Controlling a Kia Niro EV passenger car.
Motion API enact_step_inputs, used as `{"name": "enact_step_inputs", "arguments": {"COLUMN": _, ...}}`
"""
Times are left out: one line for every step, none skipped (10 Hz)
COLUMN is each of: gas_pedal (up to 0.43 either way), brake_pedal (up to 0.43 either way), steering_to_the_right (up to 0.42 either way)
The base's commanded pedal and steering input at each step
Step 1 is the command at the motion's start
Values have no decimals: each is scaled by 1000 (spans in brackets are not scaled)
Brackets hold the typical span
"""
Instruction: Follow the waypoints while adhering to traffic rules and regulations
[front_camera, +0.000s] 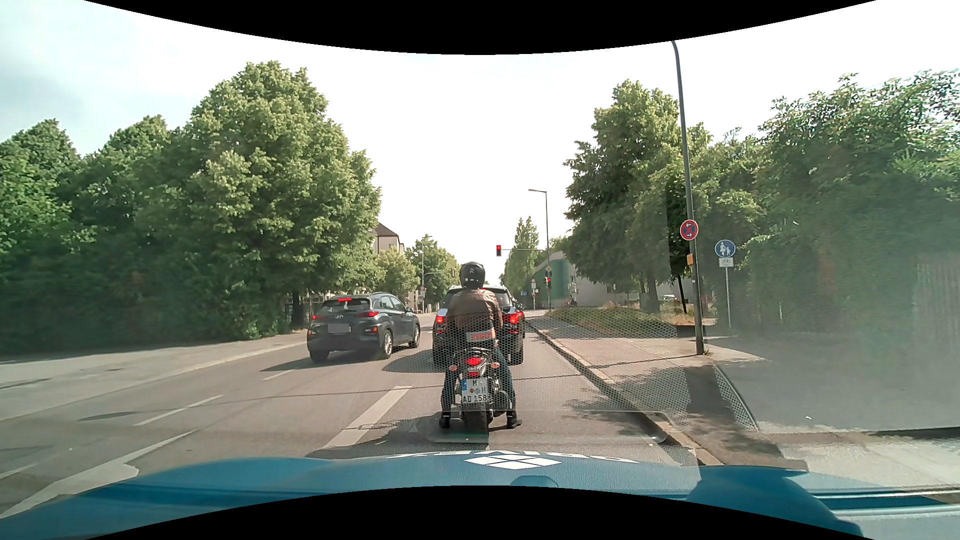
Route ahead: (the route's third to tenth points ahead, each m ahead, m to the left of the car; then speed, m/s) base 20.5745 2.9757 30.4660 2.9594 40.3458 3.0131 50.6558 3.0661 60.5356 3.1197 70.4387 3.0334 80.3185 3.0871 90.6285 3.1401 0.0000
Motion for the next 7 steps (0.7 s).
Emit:
{"name": "enact_step_inputs", "arguments": {"gas_pedal": 0, "brake_pedal": 293, "steering_to_the_right": 4}}
{"name": "enact_step_inputs", "arguments": {"gas_pedal": 0, "brake_pedal": 293, "steering_to_the_right": 4}}
{"name": "enact_step_inputs", "arguments": {"gas_pedal": 0, "brake_pedal": 293, "steering_to_the_right": 4}}
{"name": "enact_step_inputs", "arguments": {"gas_pedal": 0, "brake_pedal": 293, "steering_to_the_right": 4}}
{"name": "enact_step_inputs", "arguments": {"gas_pedal": 0, "brake_pedal": 293, "steering_to_the_right": 4}}
{"name": "enact_step_inputs", "arguments": {"gas_pedal": 0, "brake_pedal": 293, "steering_to_the_right": 3}}
{"name": "enact_step_inputs", "arguments": {"gas_pedal": 0, "brake_pedal": 293, "steering_to_the_right": 4}}
